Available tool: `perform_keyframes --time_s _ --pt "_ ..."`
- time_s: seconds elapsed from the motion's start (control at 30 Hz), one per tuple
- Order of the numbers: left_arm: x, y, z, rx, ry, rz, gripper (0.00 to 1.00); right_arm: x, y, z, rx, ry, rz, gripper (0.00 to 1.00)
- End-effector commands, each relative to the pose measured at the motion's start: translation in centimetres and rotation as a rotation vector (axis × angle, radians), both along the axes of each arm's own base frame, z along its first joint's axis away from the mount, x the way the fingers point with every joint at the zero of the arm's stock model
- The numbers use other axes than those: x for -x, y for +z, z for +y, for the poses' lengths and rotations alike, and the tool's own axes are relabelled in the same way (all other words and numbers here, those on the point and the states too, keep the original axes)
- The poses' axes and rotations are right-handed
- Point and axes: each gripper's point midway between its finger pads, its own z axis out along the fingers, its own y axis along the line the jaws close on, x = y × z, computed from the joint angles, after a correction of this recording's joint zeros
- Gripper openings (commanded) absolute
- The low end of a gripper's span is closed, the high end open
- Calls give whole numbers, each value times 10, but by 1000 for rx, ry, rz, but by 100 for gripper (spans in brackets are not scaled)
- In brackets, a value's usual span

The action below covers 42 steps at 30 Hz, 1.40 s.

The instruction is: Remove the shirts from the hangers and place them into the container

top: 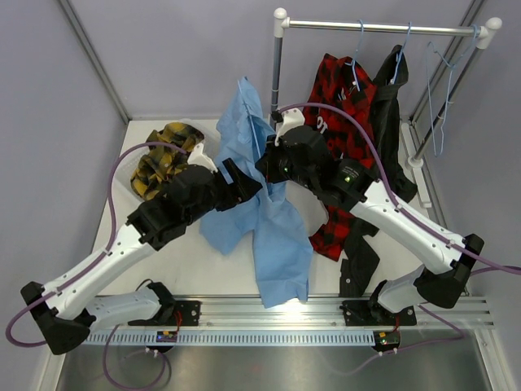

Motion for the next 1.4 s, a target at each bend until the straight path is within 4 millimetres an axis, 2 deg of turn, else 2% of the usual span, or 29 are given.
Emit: perform_keyframes --time_s 0.0,0.1,0.33,0.5,0.57,0.7,0.8,0.87,0.93,0.97,1.1,1.2,1.37 --pt "-3 53 -16 207 -9 -91 75 -8 41 -3 -134 -49 -81 0" --pt "-1 60 -14 251 0 -105 75 -7 39 -3 -133 -47 -77 0" --pt "-4 61 -12 268 16 -123 68 -7 42 -5 -144 -55 -83 0" --pt "-6 46 -26 246 -19 -77 58 -7 46 -5 -155 -53 -87 0" --pt "-6 38 -31 234 -29 -56 57 -8 46 -5 -155 -59 -89 0" --pt "-9 37 -33 228 -31 -54 54 -9 46 -3 -161 -59 -86 0" --pt "-10 37 -35 223 -35 -54 41 -9 46 -2 -168 -59 -85 0" --pt "-8 35 -39 221 -48 -47 28 -10 45 0 -171 -56 -86 0" --pt "-6 33 -43 215 -68 -42 14 -11 47 1 -175 -58 -89 0" --pt "-4 30 -45 207 -80 -40 0 -12 49 1 -179 -64 -94 0" --pt "7 22 -50 177 -129 -43 0 -18 61 -3 -185 -93 -127 0" --pt "18 9 -53 134 -170 -45 0 -22 72 -5 -196 -110 -150 0" --pt "36 -30 -66 35 -251 5 0 -29 86 -1 -223 -120 -169 0"
